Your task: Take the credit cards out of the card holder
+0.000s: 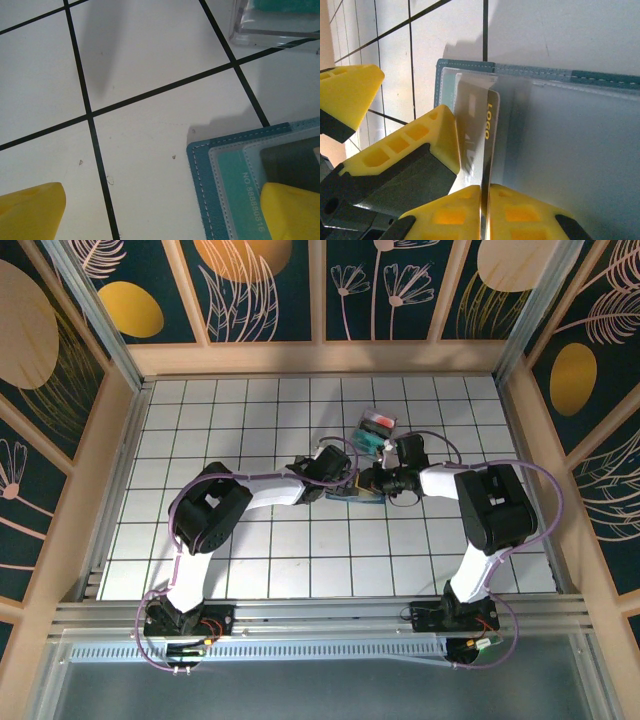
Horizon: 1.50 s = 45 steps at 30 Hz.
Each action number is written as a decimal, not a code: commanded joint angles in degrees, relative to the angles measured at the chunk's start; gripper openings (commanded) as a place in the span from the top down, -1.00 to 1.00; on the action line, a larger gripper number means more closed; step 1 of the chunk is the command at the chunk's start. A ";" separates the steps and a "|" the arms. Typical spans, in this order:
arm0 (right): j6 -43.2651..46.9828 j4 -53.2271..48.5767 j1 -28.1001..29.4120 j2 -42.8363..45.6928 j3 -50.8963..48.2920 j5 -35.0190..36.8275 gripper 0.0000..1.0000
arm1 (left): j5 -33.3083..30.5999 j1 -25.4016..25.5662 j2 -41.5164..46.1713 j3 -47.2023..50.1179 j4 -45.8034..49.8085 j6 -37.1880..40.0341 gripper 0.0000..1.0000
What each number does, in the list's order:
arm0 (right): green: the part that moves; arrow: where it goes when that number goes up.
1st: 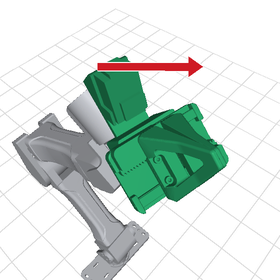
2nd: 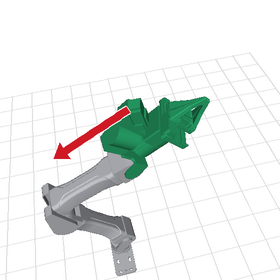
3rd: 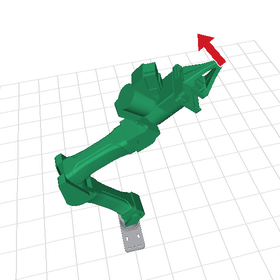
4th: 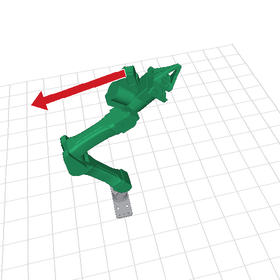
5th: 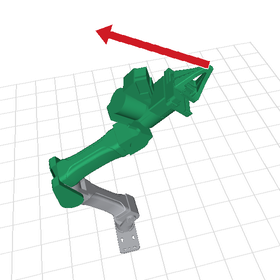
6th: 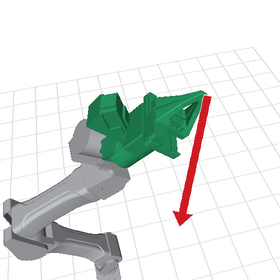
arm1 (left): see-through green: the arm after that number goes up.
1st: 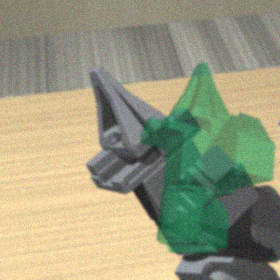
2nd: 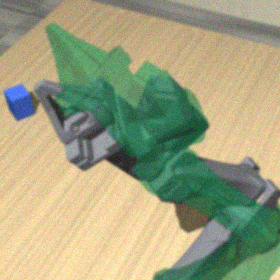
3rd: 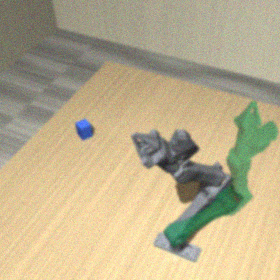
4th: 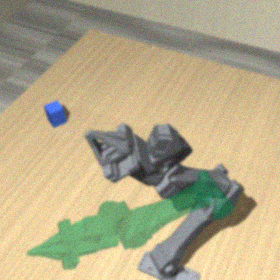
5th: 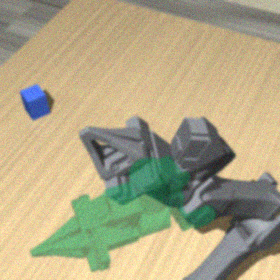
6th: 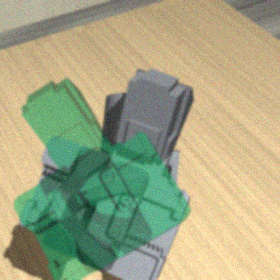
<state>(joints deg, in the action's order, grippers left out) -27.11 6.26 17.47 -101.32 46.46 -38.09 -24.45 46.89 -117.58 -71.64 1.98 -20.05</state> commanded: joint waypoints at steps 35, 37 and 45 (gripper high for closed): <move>-6.92 6.08 -1.68 4.34 -4.18 -1.42 0.75 | 0.42 -0.62 -0.02 2.86 5.59 -2.66 -0.98; -8.29 8.48 -1.00 4.15 -4.46 -1.49 0.67 | 0.94 -0.63 -0.09 2.90 5.51 -3.02 -0.98; -10.53 11.67 0.91 1.34 -3.02 0.04 0.67 | 2.59 -0.64 0.07 3.61 4.97 -4.49 -0.98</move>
<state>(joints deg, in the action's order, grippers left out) -36.45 15.38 17.45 -98.48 42.28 -38.79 -23.59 46.61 -117.16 -70.35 1.52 -24.12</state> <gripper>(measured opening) 0.169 0.989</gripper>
